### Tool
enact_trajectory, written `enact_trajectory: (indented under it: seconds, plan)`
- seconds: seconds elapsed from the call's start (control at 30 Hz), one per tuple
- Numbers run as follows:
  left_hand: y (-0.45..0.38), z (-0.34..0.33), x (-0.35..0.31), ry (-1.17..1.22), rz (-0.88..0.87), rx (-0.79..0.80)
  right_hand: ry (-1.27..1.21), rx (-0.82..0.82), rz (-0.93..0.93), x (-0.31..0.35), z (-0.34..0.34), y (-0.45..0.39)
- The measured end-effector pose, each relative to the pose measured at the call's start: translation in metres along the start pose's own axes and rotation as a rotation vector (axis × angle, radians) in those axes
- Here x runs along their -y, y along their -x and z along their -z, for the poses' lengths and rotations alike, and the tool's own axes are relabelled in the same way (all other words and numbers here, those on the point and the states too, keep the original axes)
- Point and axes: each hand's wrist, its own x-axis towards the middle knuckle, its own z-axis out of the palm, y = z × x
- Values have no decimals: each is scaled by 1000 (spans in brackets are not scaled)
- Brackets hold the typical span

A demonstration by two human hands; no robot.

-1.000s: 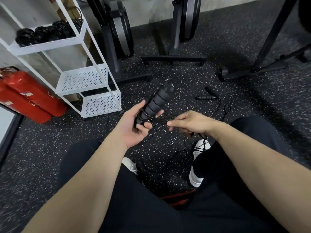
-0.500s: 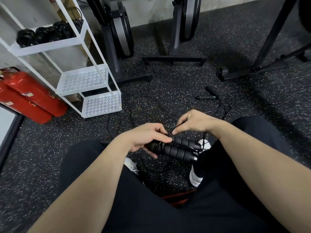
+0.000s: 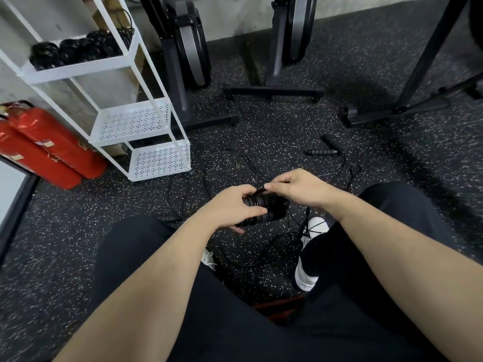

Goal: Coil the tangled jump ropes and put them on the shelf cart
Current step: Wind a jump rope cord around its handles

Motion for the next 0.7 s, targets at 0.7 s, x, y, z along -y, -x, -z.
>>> enact_trajectory:
  seconds: [0.7]
  plan:
    - [-7,-5,2,643,42,-302,-185,306,-63,-2,-9,-4]
